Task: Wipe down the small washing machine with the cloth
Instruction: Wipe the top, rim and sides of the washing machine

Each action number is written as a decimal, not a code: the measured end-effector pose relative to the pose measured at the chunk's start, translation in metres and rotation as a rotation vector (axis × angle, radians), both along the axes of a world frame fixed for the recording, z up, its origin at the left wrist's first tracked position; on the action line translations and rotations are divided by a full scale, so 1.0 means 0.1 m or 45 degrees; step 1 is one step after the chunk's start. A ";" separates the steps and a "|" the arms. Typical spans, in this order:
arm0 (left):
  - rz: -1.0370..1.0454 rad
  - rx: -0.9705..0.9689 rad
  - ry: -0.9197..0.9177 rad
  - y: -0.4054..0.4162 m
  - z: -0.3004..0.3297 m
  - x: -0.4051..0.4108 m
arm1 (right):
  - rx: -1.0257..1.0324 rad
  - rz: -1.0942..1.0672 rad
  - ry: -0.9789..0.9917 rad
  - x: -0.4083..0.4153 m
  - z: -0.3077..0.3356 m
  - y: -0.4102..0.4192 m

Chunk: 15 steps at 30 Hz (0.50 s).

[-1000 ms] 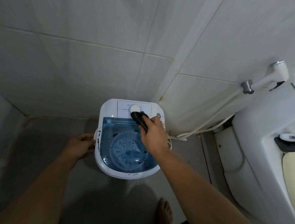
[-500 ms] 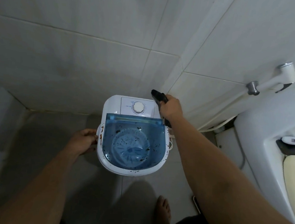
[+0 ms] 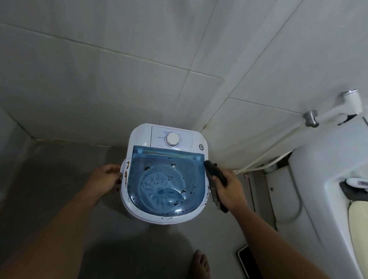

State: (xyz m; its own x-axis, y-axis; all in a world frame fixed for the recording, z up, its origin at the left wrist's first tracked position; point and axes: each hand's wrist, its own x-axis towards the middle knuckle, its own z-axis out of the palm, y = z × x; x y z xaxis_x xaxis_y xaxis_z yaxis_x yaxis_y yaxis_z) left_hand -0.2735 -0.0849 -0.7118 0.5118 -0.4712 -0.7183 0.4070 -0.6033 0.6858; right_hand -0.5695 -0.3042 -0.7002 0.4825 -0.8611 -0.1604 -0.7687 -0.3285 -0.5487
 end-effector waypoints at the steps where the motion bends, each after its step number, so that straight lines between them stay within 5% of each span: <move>1: -0.001 0.003 0.004 0.00 0.00 0.00 | -0.035 0.000 -0.011 0.04 0.03 -0.11; 5: 0.012 0.018 0.031 0.00 -0.02 0.01 | -0.249 -0.042 -0.063 0.60 0.36 -0.52; 8: 0.028 0.012 0.025 -0.02 -0.01 0.00 | -0.185 0.033 0.120 1.04 0.49 -0.56; 10: 0.036 0.000 0.022 -0.02 -0.02 0.00 | -0.242 0.197 0.298 1.14 0.40 -0.36; 13: 0.021 0.002 0.005 -0.02 -0.04 0.00 | -0.358 0.581 0.234 0.99 0.26 0.04; 15: 0.018 0.003 -0.009 -0.02 -0.05 0.00 | -0.388 0.574 0.232 0.93 0.24 -0.05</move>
